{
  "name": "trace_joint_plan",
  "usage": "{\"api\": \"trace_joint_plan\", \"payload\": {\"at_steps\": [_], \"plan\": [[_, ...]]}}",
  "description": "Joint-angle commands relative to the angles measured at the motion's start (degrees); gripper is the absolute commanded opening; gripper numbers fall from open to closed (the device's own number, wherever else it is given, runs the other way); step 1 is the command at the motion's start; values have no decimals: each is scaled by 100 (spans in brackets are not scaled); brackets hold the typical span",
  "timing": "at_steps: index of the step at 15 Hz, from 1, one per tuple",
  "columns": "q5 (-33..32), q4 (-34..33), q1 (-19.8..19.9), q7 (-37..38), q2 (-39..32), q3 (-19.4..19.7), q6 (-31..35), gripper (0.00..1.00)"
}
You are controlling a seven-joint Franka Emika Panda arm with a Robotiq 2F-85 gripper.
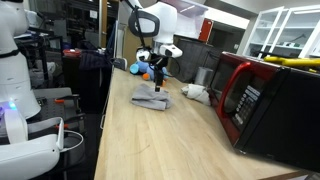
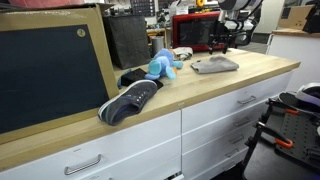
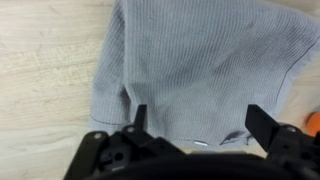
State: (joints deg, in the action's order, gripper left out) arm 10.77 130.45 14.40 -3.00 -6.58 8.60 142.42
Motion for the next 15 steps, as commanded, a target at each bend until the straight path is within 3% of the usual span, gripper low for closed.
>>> {"api": "trace_joint_plan", "payload": {"at_steps": [1, 6, 12, 15], "plan": [[-2, 953, -161, 545, 917, 85, 230, 100], [178, 1927, -273, 2096, 1596, -22, 776, 100], [-175, 2709, -225, 4502, 1714, -576, 1712, 100], [71, 2924, -353, 5328, 1578, -875, 2238, 100]]}}
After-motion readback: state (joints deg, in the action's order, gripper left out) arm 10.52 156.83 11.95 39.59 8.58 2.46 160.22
